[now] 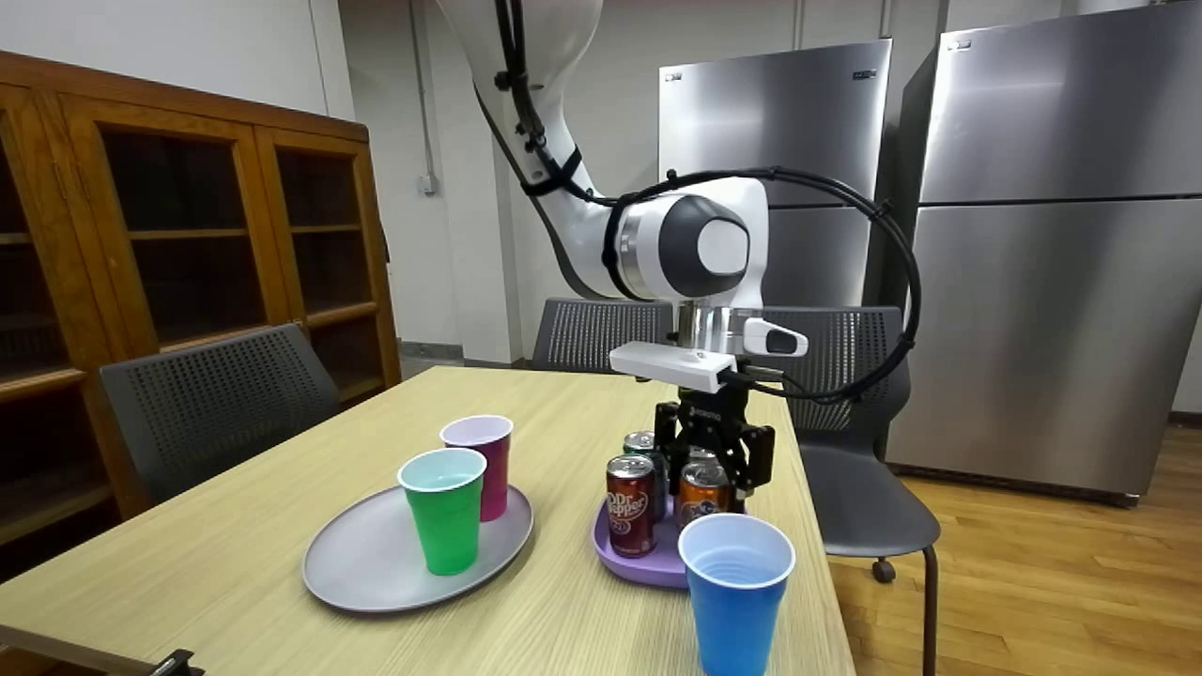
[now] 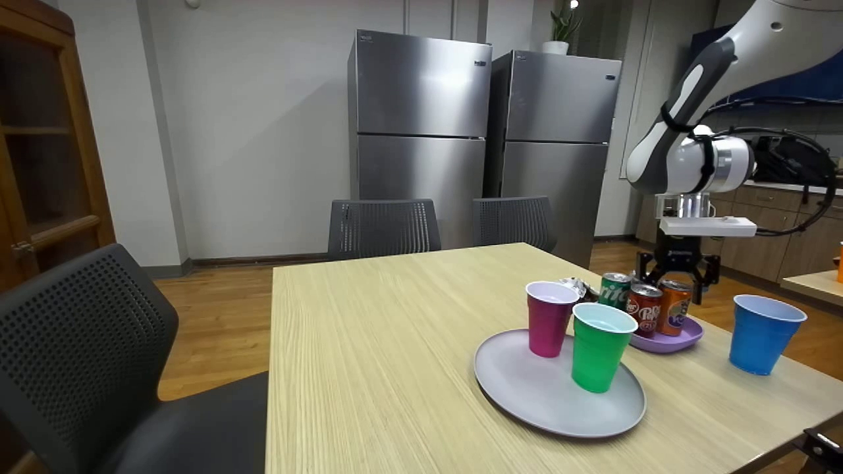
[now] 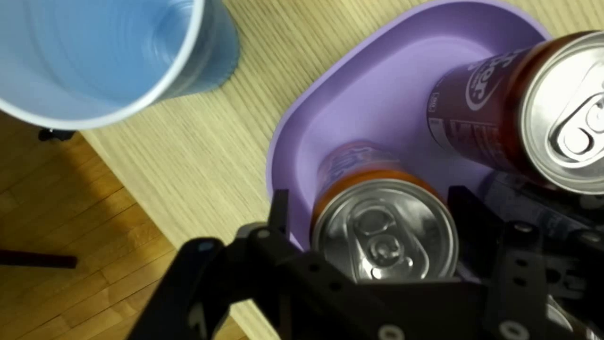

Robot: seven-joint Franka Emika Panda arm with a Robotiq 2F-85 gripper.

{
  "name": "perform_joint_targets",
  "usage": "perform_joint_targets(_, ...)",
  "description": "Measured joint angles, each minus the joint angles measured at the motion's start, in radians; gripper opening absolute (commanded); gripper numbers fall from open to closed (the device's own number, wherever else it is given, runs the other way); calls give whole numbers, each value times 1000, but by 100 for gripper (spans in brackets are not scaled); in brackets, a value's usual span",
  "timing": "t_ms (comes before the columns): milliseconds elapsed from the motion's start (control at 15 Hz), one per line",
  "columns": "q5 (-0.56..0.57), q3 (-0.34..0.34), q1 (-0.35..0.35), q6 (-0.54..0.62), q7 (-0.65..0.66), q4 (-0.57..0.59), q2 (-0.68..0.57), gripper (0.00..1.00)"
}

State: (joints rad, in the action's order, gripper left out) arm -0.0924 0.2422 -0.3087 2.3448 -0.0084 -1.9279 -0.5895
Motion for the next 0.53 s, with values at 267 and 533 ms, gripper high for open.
perform_joint_targets(267,0,1,-1,0,0,0,4,100)
perform_joint_targets(533,0,5,-5,0,-2,-8,27,100)
